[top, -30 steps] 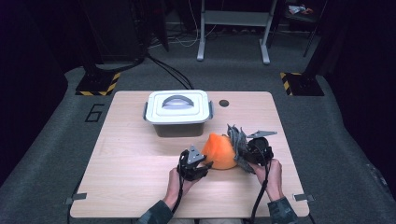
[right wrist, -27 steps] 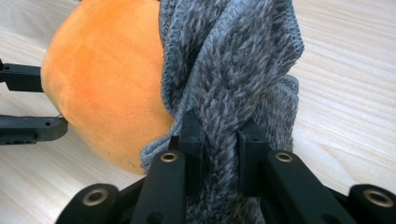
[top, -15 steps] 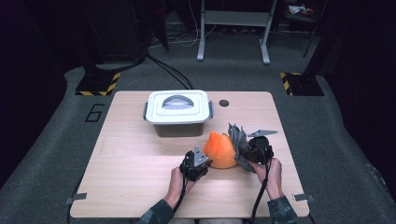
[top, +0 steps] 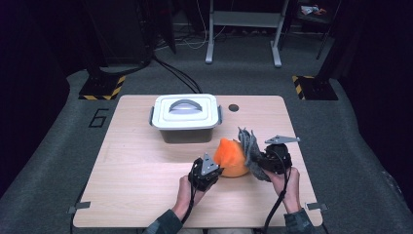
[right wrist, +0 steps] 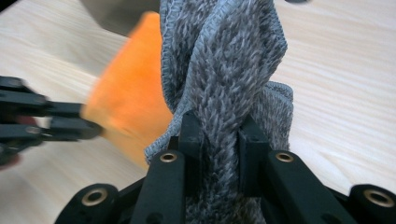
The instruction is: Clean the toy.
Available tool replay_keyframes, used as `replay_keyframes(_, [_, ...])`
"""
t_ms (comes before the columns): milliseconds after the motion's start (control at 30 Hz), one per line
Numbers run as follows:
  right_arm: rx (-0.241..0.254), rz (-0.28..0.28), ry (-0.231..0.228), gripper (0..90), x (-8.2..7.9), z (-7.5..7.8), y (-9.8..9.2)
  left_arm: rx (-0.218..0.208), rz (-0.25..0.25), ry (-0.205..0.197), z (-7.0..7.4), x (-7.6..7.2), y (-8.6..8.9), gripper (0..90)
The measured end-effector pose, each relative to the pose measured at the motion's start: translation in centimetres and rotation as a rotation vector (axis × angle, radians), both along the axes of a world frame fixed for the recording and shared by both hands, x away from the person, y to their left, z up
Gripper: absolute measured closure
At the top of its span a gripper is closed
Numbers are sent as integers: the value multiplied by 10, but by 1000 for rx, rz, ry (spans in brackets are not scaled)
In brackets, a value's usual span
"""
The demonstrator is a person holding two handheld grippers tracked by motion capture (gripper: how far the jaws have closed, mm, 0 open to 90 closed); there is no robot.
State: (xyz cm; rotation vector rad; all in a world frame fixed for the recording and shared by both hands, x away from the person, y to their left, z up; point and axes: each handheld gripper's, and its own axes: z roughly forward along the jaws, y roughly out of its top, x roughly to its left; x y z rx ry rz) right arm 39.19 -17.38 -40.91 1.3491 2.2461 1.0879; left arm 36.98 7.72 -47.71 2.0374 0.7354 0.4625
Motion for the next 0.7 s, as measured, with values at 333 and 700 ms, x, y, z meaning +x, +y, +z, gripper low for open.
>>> replay_keyframes(333, [-17,97,-7,758,4,4,41,18,-9,8,-5,0,-1,844])
replay_keyframes(700, [-63,50,1,768,10,-9,43,-1,7,17,-16,4,6,843])
